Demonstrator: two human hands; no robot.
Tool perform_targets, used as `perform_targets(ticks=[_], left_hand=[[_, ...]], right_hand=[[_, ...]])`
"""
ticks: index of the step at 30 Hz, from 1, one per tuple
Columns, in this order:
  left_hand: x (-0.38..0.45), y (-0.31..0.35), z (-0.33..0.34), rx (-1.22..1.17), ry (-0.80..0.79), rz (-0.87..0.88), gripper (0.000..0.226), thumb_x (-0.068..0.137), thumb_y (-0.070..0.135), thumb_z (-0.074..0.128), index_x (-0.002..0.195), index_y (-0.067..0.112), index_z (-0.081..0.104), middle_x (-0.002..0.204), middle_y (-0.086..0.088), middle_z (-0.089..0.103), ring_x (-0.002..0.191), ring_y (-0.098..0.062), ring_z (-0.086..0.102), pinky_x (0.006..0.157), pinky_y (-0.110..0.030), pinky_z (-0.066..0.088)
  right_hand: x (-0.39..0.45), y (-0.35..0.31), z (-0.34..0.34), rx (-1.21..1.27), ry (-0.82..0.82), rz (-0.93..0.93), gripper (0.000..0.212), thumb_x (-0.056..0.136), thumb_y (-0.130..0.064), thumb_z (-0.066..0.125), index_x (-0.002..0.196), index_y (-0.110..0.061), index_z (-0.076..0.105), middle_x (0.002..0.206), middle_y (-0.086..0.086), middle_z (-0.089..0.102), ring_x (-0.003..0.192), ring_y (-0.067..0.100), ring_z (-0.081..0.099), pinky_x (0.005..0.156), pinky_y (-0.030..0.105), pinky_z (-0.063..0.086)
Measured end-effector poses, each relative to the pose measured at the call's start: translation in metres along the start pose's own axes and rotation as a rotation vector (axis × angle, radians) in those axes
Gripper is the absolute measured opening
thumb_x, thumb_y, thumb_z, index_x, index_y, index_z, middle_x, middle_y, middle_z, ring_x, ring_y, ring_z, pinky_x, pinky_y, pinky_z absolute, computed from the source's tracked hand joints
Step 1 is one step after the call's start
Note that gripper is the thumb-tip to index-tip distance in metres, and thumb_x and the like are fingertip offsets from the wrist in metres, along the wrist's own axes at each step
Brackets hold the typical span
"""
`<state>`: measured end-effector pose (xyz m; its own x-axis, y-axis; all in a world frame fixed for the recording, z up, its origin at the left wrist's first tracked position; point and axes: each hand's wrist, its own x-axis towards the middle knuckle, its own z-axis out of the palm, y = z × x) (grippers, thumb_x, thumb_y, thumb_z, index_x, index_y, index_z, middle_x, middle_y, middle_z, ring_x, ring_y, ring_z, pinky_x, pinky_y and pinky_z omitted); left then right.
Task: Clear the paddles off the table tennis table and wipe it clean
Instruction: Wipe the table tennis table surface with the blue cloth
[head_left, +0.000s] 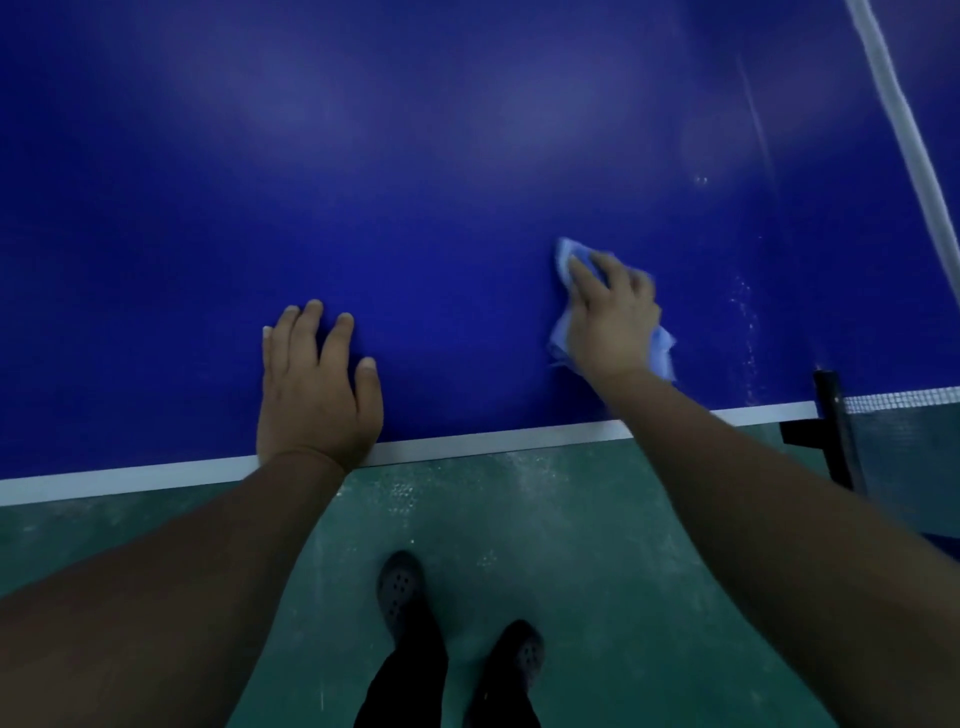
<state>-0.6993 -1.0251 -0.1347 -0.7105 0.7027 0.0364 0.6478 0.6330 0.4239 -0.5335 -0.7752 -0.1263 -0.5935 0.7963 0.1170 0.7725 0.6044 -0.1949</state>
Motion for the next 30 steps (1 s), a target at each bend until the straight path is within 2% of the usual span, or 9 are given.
perform_targets(ticks=[4,7,9,13,17,21,25,27,30], left_hand=[[0.000,-0.003,0.001,-0.018,0.026,0.019,0.058,0.097,0.036,0.035,0.139,0.000,0.051,0.151,-0.025,0.038,0.145,-0.040,0.024,0.123,-0.051,0.007],[-0.001,-0.005,0.002,-0.057,0.044,0.017,0.058,0.098,0.037,0.035,0.138,-0.001,0.053,0.150,-0.025,0.040,0.145,-0.040,0.026,0.124,-0.051,0.008],[0.000,-0.004,0.002,-0.093,0.046,0.001,0.060,0.097,0.039,0.034,0.138,0.000,0.054,0.151,-0.024,0.040,0.146,-0.039,0.025,0.124,-0.048,0.006],[-0.005,-0.005,-0.004,-0.151,0.031,-0.006,0.059,0.096,0.039,0.035,0.137,0.002,0.056,0.152,-0.020,0.040,0.147,-0.034,0.024,0.125,-0.043,0.003],[-0.011,-0.008,-0.009,-0.140,0.043,0.040,0.055,0.095,0.036,0.036,0.133,0.003,0.058,0.147,-0.018,0.046,0.144,-0.035,0.031,0.125,-0.046,0.003],[-0.021,-0.027,-0.022,0.021,0.048,0.058,0.052,0.094,0.032,0.037,0.130,0.002,0.059,0.144,-0.020,0.049,0.140,-0.037,0.035,0.122,-0.042,-0.005],[-0.029,-0.046,-0.030,0.126,-0.002,0.147,0.053,0.094,0.031,0.036,0.132,-0.001,0.055,0.145,-0.023,0.045,0.141,-0.039,0.033,0.123,-0.047,-0.002],[-0.028,-0.047,-0.028,0.135,-0.012,0.178,0.053,0.095,0.030,0.037,0.133,-0.002,0.053,0.145,-0.025,0.043,0.142,-0.041,0.031,0.124,-0.050,0.001],[-0.028,-0.046,-0.026,0.132,-0.001,0.174,0.052,0.096,0.030,0.037,0.133,-0.003,0.052,0.145,-0.027,0.042,0.141,-0.043,0.031,0.124,-0.051,0.003]], right_hand=[[-0.062,-0.046,0.011,0.025,-0.126,-0.629,0.049,0.083,-0.021,0.048,0.129,-0.026,0.063,0.138,0.005,0.058,0.112,0.038,0.049,0.080,0.042,0.045],[-0.115,-0.004,-0.009,0.015,-0.249,-0.786,0.048,0.087,-0.023,0.053,0.134,-0.028,0.055,0.140,0.001,0.055,0.116,0.034,0.045,0.085,0.043,0.046],[-0.117,0.030,-0.029,0.029,-0.239,-0.649,0.045,0.086,-0.023,0.053,0.130,-0.024,0.059,0.133,0.006,0.059,0.108,0.033,0.050,0.084,0.044,0.053],[-0.100,0.026,-0.069,0.397,-0.339,0.192,0.051,0.082,-0.041,0.078,0.128,-0.028,0.061,0.126,-0.003,0.050,0.108,0.016,0.054,0.088,0.032,0.047],[-0.078,-0.011,-0.094,0.928,-0.536,0.495,0.037,0.086,-0.017,0.076,0.118,-0.030,0.063,0.119,-0.003,0.065,0.096,0.020,0.068,0.077,0.035,0.058],[-0.033,-0.013,-0.090,1.011,-0.708,0.476,0.024,0.087,-0.006,0.061,0.109,-0.014,0.069,0.093,0.002,0.071,0.080,0.021,0.066,0.063,0.030,0.055],[0.017,0.036,-0.094,0.561,-0.091,0.646,0.049,0.092,-0.013,0.051,0.141,-0.011,0.053,0.133,0.006,0.061,0.098,0.023,0.062,0.074,0.031,0.045],[0.008,0.024,-0.087,0.396,0.007,0.468,0.047,0.095,-0.018,0.047,0.140,-0.010,0.053,0.139,0.006,0.056,0.110,0.021,0.059,0.085,0.027,0.042],[-0.047,-0.015,-0.044,0.126,-0.317,-0.079,0.056,0.101,-0.036,0.030,0.149,-0.010,0.041,0.156,0.011,0.037,0.142,0.030,0.033,0.114,0.034,0.021]])
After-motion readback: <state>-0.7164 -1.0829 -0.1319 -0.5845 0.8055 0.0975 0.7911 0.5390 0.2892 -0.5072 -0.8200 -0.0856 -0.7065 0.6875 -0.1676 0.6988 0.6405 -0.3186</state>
